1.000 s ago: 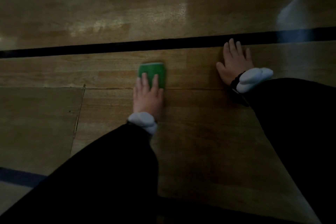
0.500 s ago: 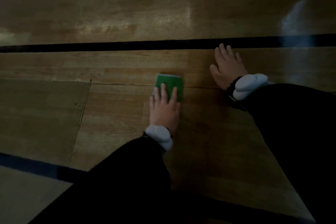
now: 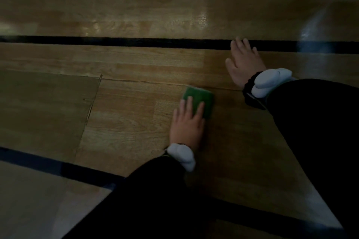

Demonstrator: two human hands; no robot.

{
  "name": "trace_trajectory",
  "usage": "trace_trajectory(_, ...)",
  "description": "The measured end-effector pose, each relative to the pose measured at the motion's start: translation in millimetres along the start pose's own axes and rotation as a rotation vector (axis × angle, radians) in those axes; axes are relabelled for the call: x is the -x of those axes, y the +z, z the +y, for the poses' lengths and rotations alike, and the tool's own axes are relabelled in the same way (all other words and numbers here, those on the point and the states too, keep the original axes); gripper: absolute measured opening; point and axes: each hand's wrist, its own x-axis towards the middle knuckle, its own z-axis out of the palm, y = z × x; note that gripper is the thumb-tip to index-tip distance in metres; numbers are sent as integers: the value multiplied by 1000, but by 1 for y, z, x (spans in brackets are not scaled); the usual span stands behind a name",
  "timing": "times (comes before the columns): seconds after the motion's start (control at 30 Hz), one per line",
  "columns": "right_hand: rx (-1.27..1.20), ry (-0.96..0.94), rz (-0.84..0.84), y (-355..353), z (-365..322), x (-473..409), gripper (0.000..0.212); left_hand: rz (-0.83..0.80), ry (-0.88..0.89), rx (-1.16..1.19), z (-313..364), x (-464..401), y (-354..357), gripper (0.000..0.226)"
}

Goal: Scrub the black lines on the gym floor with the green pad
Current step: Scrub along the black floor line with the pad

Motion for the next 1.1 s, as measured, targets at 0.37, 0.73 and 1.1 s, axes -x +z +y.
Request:
trace_trajectory(0.37, -18, 109, 68, -17, 25, 11, 57, 51, -404, 175, -113, 34, 0, 56)
trace_trajectory(0.73, -69, -38, 49, -8, -13, 16, 52, -107, 104, -104, 15, 88, 47, 57)
trace_trajectory(1.1, -27, -119, -195, 1, -65, 34, 47, -35, -5, -56, -30, 119, 64, 54)
